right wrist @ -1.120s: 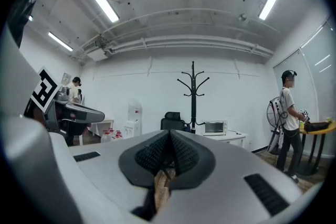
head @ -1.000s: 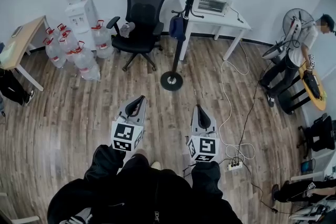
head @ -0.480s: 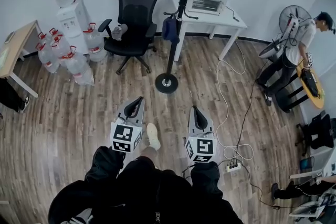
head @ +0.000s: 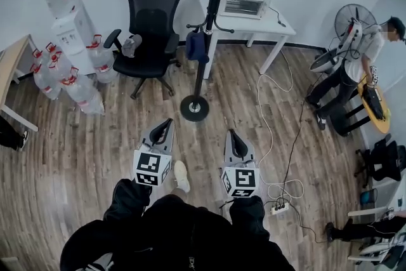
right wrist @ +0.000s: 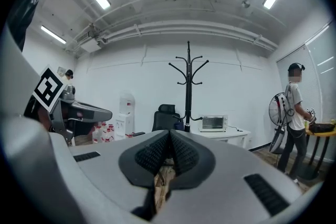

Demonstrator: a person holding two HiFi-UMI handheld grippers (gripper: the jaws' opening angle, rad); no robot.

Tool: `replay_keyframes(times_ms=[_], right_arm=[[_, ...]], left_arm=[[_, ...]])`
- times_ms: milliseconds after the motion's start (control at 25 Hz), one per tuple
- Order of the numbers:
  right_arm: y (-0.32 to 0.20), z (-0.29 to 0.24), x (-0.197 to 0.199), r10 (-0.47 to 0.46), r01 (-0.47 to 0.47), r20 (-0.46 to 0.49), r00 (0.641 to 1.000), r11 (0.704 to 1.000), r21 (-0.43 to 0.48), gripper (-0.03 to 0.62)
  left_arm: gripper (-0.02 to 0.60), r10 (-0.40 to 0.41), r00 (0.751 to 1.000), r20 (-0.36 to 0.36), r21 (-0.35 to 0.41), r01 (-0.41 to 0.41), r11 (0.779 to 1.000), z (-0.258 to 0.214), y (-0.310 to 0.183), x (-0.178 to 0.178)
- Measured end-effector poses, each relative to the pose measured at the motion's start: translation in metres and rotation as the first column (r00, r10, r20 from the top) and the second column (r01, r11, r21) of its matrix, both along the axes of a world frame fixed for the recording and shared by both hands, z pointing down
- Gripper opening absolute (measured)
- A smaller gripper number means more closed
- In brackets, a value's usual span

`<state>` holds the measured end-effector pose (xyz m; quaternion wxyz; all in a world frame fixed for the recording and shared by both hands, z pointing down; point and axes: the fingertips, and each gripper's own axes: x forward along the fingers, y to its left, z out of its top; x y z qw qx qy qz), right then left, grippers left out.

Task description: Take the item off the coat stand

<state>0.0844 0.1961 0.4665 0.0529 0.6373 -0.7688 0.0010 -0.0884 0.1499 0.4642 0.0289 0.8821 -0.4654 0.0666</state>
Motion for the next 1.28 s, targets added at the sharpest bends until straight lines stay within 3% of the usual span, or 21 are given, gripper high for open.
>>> replay_keyframes(times_ms=[320,560,880,1280], right_arm=[[-0.126,-0.007,0.021,0.0,0.0,0.006,1.0,1.0,-0.02,0.017],[-0.192,-0.007,0.029,-0.004,0.004,0.011,1.0,1.0,-0.019,0.017],[-0.249,-0.009,0.036,-0.01,0.01,0.013,1.0,1.0,-0.005,0.017],[-0.292,-0.002,0.033,-0.029,0.029,0.034,0.999,1.0,-0.001,0.017]], left_arm=[[0.026,0.014,1.0,0.0,-0.018,-0.014,1.0,-0.005,-0.126,0.027],[0.026,0.018,1.0,0.004,-0.022,-0.018,1.0,-0.004,-0.192,0.038],[0.026,0.013,1.0,0.017,-0.018,-0.013,1.0,-0.003,-0.251,0.044],[0.026,0.001,1.0,0.031,-0.017,0.0,1.0,-0.002,-0.289,0.042]])
